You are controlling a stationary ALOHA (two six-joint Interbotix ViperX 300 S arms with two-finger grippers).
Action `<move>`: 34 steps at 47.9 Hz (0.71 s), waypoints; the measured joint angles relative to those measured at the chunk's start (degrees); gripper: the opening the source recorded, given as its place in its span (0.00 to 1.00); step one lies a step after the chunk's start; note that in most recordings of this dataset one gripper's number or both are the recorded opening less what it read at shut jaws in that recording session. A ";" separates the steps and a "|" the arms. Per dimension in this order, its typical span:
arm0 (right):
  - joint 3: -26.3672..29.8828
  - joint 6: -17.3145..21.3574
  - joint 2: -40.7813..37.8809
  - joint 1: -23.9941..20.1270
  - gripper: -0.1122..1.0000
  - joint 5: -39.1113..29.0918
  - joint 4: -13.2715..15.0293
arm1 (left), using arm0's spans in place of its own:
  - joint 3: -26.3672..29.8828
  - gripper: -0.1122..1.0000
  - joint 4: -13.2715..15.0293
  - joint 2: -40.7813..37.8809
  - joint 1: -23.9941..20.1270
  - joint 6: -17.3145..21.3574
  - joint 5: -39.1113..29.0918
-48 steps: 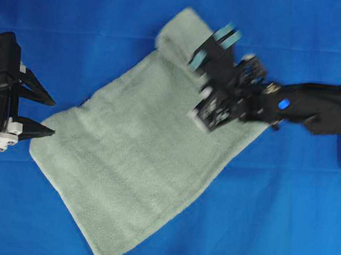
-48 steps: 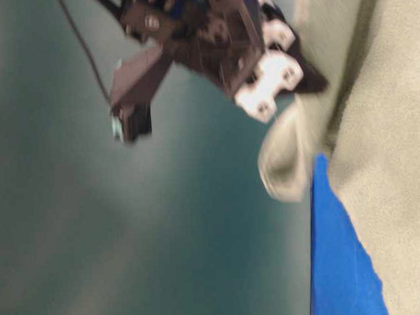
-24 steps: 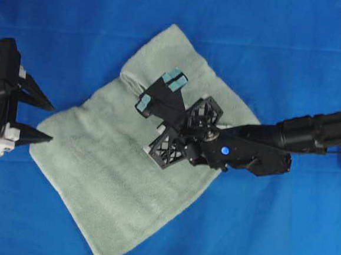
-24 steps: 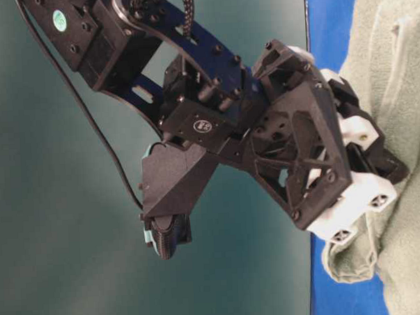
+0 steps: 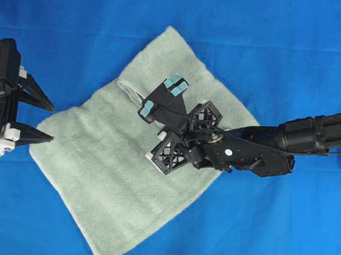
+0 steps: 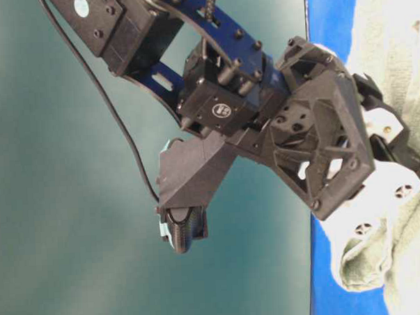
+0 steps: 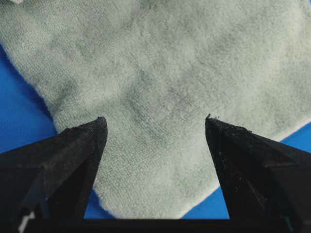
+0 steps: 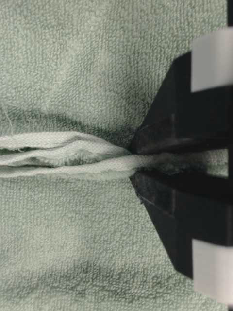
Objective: Fold a bath towel.
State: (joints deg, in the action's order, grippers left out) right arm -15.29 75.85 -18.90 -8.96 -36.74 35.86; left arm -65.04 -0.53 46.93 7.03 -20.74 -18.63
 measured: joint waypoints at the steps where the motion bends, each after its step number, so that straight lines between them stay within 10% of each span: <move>1: 0.00 0.09 0.00 -0.09 0.38 -0.26 0.00 | 0.00 0.79 -0.09 0.00 0.00 0.18 0.00; 9: 0.44 0.26 0.18 -0.44 0.71 -5.45 0.26 | 0.00 0.79 0.00 -0.09 -0.09 1.41 0.00; 34: -8.79 -0.35 21.97 -2.37 0.68 -13.10 8.09 | 0.00 0.79 0.00 -0.09 0.09 3.08 0.44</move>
State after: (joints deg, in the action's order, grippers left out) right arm -24.08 75.50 3.08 -11.34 -49.83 43.95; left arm -65.04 -0.53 46.85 7.12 -17.67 -18.19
